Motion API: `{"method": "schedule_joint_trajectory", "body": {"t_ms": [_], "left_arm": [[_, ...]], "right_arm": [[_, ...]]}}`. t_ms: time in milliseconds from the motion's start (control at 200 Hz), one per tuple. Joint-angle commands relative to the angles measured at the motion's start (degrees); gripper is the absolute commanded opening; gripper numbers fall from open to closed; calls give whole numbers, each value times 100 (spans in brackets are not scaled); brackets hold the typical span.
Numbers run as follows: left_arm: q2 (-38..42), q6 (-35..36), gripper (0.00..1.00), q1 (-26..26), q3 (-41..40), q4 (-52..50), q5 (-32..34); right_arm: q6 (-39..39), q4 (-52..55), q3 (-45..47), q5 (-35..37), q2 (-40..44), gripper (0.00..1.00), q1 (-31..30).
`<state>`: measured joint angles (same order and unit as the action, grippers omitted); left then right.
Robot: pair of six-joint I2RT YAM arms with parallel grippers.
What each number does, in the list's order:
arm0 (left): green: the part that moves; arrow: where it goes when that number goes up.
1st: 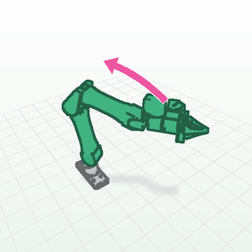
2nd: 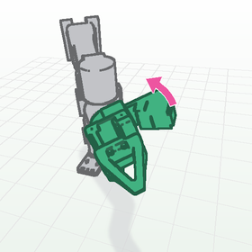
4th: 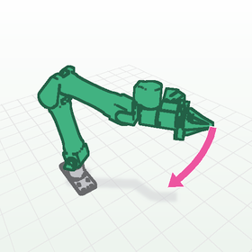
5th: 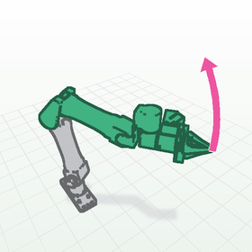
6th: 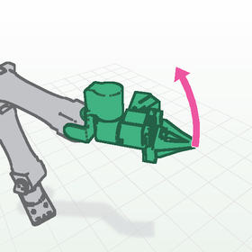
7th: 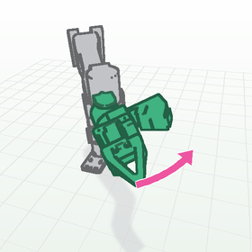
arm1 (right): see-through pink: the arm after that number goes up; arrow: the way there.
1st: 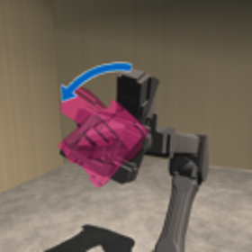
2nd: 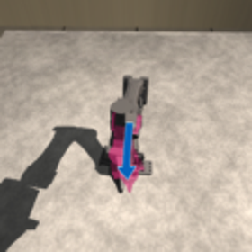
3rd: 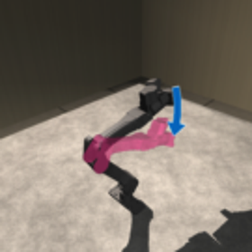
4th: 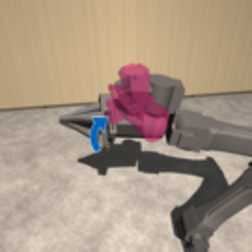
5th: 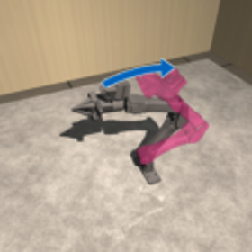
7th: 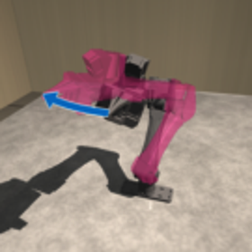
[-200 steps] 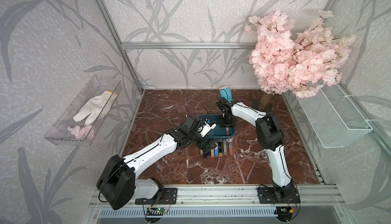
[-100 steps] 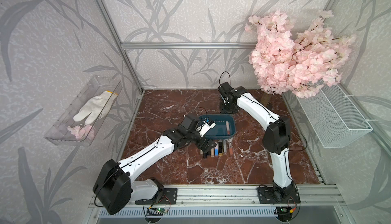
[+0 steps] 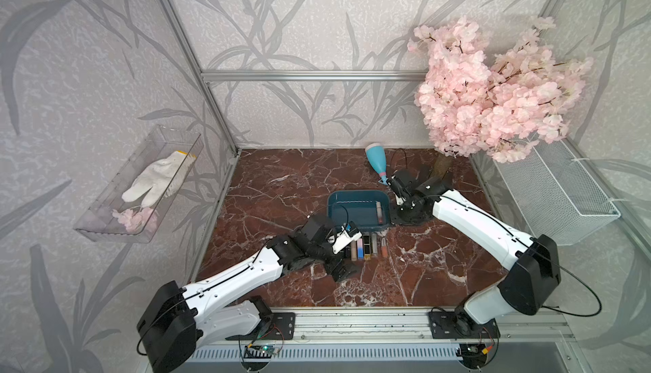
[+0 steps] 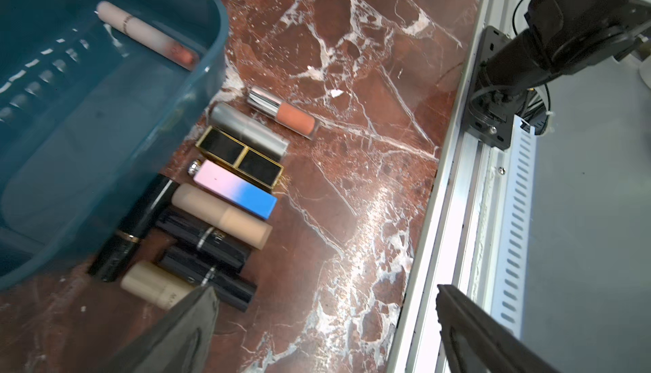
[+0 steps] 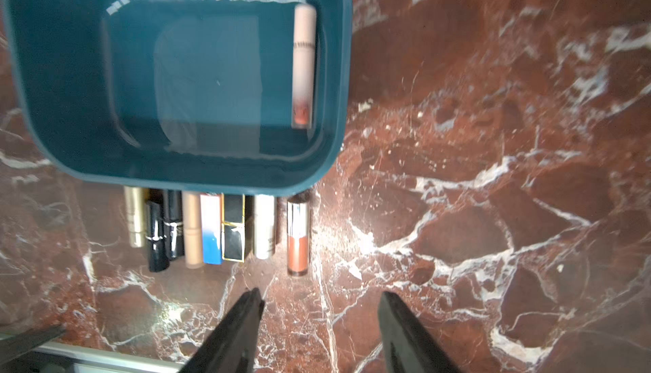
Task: Put the lipstick into the storage box
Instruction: Pick up the lipstick at the center of the board.
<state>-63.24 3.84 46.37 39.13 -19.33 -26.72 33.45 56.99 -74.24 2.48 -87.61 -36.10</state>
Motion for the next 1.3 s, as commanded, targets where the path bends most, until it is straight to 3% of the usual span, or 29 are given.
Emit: {"method": "schedule_joint_trajectory", "body": {"t_ms": [0,315,710,1295], "left_arm": [[277,-219,100,115,-190,206,146],[558,-258,100,232,-234,86,475],[647,-153,100,250,-178,-99,523],[647,-155,100,250,-162,-98,532]], "right_arm": [[274,-348,518,-62,325,61,-175],[609,-822,972,156,-221,61,-858],[626,-1203,920,278,-986,47,-873],[715,-1401,1102,323,-1478,42,-865]]}}
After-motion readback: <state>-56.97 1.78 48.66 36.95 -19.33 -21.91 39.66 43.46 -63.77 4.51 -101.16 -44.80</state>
